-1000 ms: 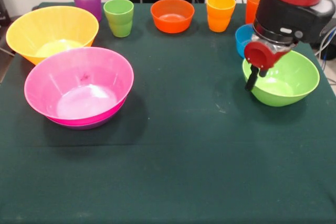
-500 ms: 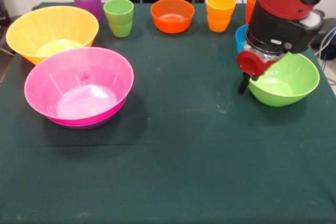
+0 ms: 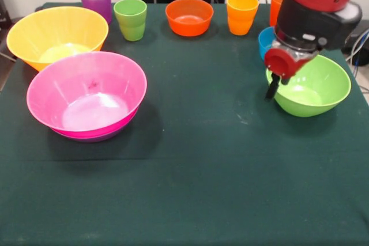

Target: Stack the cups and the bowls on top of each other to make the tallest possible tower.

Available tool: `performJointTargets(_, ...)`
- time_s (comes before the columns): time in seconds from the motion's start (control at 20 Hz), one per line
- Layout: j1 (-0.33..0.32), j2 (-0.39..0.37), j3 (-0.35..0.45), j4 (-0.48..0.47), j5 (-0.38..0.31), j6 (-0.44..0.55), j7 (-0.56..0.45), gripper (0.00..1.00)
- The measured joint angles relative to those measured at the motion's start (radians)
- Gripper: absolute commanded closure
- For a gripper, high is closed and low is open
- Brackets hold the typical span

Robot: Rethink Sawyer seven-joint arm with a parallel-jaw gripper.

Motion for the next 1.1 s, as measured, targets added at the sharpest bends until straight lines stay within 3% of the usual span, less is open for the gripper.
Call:
performJointTargets(0.55, 0.059, -0.142, -0.009, 0.073, -0.001, 0.000, 0.000, 0.00)
performJointTargets(1.1, 0.108, -0.299, -0.006, 0.265, -0.005, -0.014, 0.000, 0.00)
